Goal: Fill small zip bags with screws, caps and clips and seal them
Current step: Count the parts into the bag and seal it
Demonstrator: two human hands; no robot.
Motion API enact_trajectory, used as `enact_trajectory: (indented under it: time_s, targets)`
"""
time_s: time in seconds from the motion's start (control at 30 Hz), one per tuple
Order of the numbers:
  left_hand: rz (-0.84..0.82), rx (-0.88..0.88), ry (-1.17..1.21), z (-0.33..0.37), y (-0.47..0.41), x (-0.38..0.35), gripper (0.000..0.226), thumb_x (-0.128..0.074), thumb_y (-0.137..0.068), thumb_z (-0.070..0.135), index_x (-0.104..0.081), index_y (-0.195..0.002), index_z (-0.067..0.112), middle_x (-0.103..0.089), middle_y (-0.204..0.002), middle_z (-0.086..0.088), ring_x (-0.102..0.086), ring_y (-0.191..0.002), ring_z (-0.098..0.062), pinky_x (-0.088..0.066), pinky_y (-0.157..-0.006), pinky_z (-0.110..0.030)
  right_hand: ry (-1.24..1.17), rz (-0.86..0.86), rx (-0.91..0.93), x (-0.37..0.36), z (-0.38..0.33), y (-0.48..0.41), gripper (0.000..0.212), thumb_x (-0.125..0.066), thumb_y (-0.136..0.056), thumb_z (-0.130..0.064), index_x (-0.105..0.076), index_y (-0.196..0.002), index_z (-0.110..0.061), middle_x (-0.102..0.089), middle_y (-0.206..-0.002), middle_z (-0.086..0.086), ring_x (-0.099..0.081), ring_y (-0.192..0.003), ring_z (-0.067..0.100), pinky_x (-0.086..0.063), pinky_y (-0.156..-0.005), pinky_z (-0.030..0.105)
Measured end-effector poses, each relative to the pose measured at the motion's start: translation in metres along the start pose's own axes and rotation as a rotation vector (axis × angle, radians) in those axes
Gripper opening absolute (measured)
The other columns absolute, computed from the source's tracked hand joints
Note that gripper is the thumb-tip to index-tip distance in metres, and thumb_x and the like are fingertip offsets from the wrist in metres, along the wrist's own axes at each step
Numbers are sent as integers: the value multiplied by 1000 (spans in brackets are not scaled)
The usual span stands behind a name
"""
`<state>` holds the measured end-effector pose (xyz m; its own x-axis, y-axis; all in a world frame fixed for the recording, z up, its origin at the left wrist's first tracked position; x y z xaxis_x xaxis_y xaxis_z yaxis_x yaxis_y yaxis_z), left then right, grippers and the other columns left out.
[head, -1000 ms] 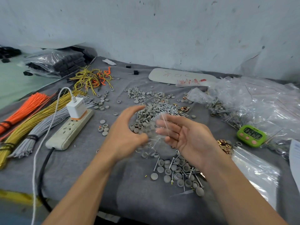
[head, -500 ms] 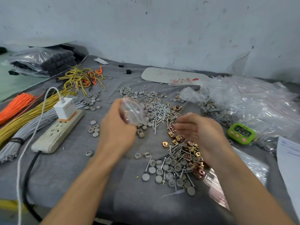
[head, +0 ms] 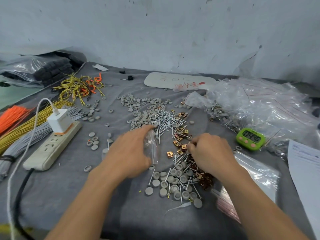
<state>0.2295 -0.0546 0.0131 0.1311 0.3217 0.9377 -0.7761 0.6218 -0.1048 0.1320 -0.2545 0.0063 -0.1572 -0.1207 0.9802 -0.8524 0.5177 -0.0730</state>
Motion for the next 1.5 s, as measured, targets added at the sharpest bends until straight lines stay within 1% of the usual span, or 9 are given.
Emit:
enact_trajectory:
  time_s: [0.1,0.23,0.33,0.47,0.67,0.9,1.17,1.33,1.5]
  targets:
    - [-98,-39,-35,-1,3,-5,115,-80,-69,38,-8,-158,47,-36,-158,15,-40,-140,-14,-35,-115,-34,21,-41,13,-1,-3,-1,21,-57,-94,-29,-73,-108,-31,-74,-103,1,-58,-87,26,-42,-82,34]
    - [-129,-40,-76,0,3,-11,119,-79,-72,25,-2,-160,45,-32,-160,15,-37,-142,-13,-31,-118,-33,-106,-197,104,-2,-9,-2,48,-54,-90,-9,-66,-128,-36,-68,-128,-1,-62,-116,26,-53,-96,37]
    - [-81,9,-7,-2,1,-13,111,-77,-74,21,-9,-158,48,-46,-151,12,-49,-132,-16,-39,-112,-35,-136,-216,101,-3,-5,-7,35,-58,-92,-8,-68,-111,-35,-69,-117,-6,-62,-107,21,-50,-86,28]
    - [-34,41,180,-8,0,-11,102,-81,-73,29,-19,-148,56,-55,-125,12,-58,-97,-10,-44,-81,-30,-230,-172,73,-1,4,-9,27,-69,-89,-11,-62,-82,-36,-62,-86,-14,-59,-82,12,-37,-57,15]
    - [-63,25,237,-9,3,-7,92,-72,-62,44,-33,-145,48,-48,-122,21,-55,-98,-12,-39,-78,-27,-321,-70,24,3,16,-5,36,-73,-86,-8,-67,-69,-39,-67,-70,-17,-61,-67,-2,-37,-50,7]
    - [-59,26,229,-6,8,-5,88,-64,-57,49,-39,-141,49,-50,-122,21,-54,-104,-9,-43,-83,-28,-619,31,-68,6,17,-1,25,-67,-96,-28,-73,-72,-29,-71,-60,-11,-57,-46,0,-38,-49,20]
    - [-81,14,165,3,9,-5,101,-77,-63,49,-25,-150,54,-45,-151,16,-42,-139,-19,-41,-112,-43,-1284,-212,-46,1,-6,10,21,-63,-90,13,-74,-91,-5,-77,-79,13,-72,-64,18,-52,-53,19]
    - [58,-113,213,17,9,-3,90,-80,-64,54,-37,-144,56,-43,-147,27,-40,-132,0,-34,-106,-24,-1362,-243,-49,2,-9,10,25,-67,-85,17,-75,-91,-6,-78,-82,14,-75,-67,19,-54,-54,19]
    - [207,-180,356,28,10,-3,48,-74,-71,39,-65,-116,50,-66,-112,30,-56,-108,8,-35,-90,-1,-1360,-247,-22,-1,-13,11,23,-72,-87,7,-81,-92,-14,-79,-84,12,-72,-66,15,-53,-56,18]
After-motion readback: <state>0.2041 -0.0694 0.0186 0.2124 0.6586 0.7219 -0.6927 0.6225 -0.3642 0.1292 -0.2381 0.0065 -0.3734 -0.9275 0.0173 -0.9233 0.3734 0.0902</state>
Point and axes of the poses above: each hand's wrist, its own y-axis away from the middle knuckle, its own x-axis out of the back of the hand, z = x × y, the point moved 2 cm from there along -y, towards the middle knuckle
